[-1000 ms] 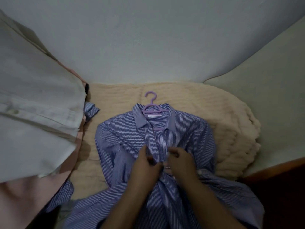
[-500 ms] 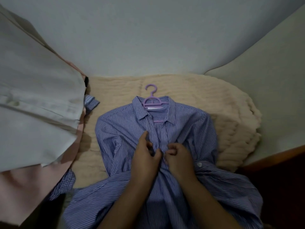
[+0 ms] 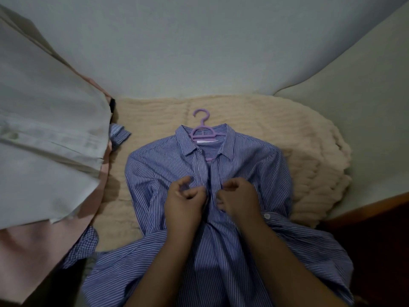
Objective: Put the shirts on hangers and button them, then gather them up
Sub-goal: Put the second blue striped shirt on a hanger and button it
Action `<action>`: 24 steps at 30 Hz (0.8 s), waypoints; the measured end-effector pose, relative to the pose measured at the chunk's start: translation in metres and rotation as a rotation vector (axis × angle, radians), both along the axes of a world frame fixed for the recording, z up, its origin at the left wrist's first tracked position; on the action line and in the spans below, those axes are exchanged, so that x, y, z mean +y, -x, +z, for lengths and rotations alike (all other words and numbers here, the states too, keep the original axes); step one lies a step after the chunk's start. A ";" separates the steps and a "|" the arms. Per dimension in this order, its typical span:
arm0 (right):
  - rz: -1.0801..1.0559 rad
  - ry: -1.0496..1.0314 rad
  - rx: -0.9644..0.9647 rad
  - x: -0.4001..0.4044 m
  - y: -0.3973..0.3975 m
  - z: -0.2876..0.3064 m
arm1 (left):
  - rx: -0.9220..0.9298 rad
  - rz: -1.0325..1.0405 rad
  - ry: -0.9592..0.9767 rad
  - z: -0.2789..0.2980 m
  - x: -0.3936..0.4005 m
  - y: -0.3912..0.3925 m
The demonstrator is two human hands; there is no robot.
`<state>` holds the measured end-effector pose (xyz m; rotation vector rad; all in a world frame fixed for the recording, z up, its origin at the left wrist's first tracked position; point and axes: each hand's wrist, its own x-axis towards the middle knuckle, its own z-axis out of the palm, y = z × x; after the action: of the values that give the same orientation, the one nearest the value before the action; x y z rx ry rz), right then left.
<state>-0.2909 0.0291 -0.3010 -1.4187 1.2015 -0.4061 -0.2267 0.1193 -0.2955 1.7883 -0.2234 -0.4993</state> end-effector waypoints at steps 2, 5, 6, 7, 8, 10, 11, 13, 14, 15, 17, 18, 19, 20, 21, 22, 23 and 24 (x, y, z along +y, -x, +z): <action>-0.039 0.070 -0.053 -0.004 -0.012 0.008 | 0.079 0.045 0.142 0.008 -0.002 0.000; -0.050 0.150 -0.095 -0.011 -0.030 0.022 | 0.152 0.097 0.269 0.012 -0.009 -0.004; -0.039 0.151 -0.095 -0.013 -0.034 0.024 | 0.183 0.118 0.289 0.009 -0.012 -0.008; -0.024 0.139 -0.086 -0.014 -0.036 0.025 | 0.220 0.135 0.302 0.005 -0.016 -0.010; -0.015 0.118 -0.072 -0.014 -0.035 0.023 | 0.259 0.145 0.313 0.000 -0.018 -0.012; -0.037 0.027 -0.089 -0.013 -0.031 0.014 | 0.324 0.150 0.330 -0.010 -0.020 -0.010; -0.052 -0.027 -0.101 -0.012 -0.028 0.008 | 0.347 0.148 0.334 -0.015 -0.019 -0.009; -0.064 -0.084 -0.119 -0.010 -0.021 0.002 | 0.369 0.138 0.342 -0.022 -0.015 -0.006; -0.059 -0.094 -0.128 -0.011 -0.020 -0.001 | 0.374 0.132 0.351 -0.024 -0.014 -0.005; -0.051 -0.095 -0.135 -0.011 -0.018 -0.001 | 0.380 0.129 0.357 -0.025 -0.014 -0.005; -0.031 -0.090 -0.150 -0.011 -0.017 -0.001 | 0.380 0.133 0.369 -0.025 -0.013 -0.005; -0.023 -0.082 -0.153 -0.011 -0.016 -0.002 | 0.374 0.133 0.371 -0.024 -0.013 -0.005; -0.015 -0.071 -0.156 -0.011 -0.015 -0.001 | 0.366 0.131 0.368 -0.023 -0.013 -0.004; -0.011 -0.065 -0.160 -0.010 -0.014 -0.001 | 0.360 0.128 0.365 -0.023 -0.012 -0.004; -0.009 -0.065 -0.173 -0.010 -0.013 -0.001 | 0.355 0.122 0.362 -0.023 -0.012 -0.003; -0.007 -0.069 -0.193 -0.010 -0.012 -0.001 | 0.349 0.113 0.358 -0.023 -0.011 -0.003; -0.006 -0.071 -0.209 -0.010 -0.012 0.000 | 0.342 0.101 0.355 -0.023 -0.011 -0.003; -0.007 -0.069 -0.216 -0.010 -0.012 0.000 | 0.334 0.088 0.353 -0.022 -0.011 -0.002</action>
<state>-0.2793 0.0189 -0.3014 -1.2769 1.0356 -0.5046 -0.2245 0.1081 -0.3179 1.3430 0.0021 -0.6432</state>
